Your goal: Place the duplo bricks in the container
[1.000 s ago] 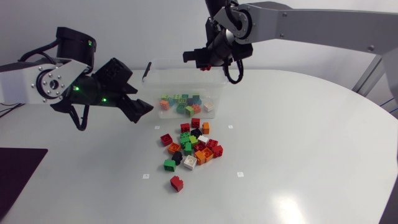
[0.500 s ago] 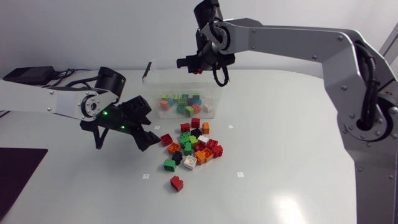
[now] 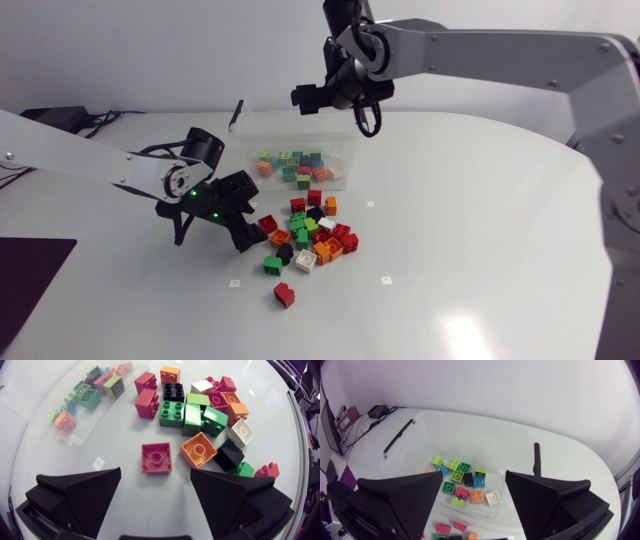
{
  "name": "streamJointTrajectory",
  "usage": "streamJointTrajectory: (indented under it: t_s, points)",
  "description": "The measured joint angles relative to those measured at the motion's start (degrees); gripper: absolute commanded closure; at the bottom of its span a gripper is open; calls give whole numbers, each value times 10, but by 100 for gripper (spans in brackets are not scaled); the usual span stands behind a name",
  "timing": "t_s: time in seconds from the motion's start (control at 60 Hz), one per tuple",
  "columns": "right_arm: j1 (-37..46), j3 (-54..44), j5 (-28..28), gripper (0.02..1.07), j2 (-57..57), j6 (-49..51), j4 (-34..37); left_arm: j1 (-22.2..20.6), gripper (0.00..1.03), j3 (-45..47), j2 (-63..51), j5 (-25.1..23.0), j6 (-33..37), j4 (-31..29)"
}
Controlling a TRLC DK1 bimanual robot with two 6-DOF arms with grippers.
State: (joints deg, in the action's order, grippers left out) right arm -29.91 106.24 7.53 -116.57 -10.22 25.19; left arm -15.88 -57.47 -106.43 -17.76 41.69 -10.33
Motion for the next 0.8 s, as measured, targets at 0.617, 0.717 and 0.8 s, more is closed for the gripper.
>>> streamJointTrajectory:
  t_s: [0.617, 0.717, 0.8]
  points:
    - [-8, -410, -48, 13, 297, 25, -57, 1, 35, -53, -66, -29, 17, 19]
    - [-8, -445, -54, 12, 313, 31, -57, 1, 48, -53, -71, -31, 19, 19]
    - [-8, -463, -61, 13, 315, 35, -57, 1, 63, -55, -74, -35, 19, 19]
